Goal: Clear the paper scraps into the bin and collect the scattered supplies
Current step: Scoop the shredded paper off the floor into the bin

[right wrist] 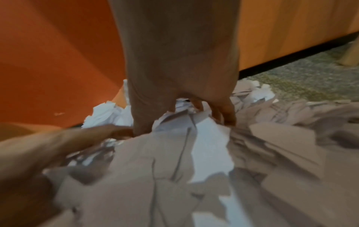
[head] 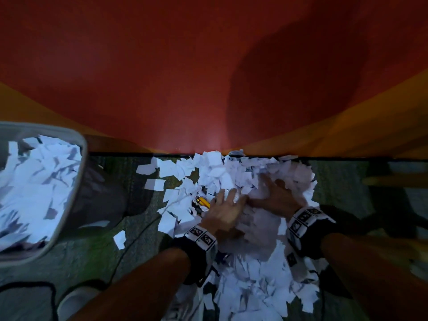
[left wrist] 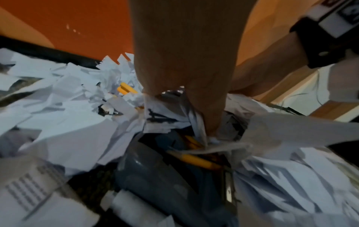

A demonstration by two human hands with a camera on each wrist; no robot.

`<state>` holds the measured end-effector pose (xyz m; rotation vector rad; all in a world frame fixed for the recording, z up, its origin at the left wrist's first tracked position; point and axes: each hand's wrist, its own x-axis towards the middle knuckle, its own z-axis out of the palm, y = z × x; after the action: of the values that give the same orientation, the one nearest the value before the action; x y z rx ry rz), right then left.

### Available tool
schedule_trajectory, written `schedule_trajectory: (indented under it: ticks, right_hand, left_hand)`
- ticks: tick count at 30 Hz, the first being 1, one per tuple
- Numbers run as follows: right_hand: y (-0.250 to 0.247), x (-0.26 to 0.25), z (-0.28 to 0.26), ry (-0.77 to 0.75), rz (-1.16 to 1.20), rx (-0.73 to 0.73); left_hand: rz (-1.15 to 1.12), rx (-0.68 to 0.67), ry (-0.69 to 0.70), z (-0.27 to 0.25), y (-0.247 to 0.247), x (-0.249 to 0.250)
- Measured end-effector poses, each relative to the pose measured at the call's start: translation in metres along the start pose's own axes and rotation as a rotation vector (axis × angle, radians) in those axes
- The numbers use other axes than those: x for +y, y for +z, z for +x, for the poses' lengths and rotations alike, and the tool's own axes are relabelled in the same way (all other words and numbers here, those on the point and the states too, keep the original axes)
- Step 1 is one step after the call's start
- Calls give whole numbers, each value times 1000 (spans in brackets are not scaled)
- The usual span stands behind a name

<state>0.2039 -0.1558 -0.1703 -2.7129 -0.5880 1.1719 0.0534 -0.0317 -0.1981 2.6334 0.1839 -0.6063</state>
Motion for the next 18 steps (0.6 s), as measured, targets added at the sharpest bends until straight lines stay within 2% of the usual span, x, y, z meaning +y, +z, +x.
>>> schedule_trajectory:
  ticks: [2,8,14,18]
  right_hand:
    - [6,-1,6,-24,-50,-5]
    - [7,-3,9,-73,102,-5]
    - [-24,-20,-18,-113,193,74]
    - [-54,-21,-33,-217,267,172]
  left_hand:
    - [-40,77,-16,1,2,-3]
    - [-126,119,50,4,-12,-19]
    - [-230,343,54,-17,-48,-37]
    - [-379,403,-13,-34,-82,-52]
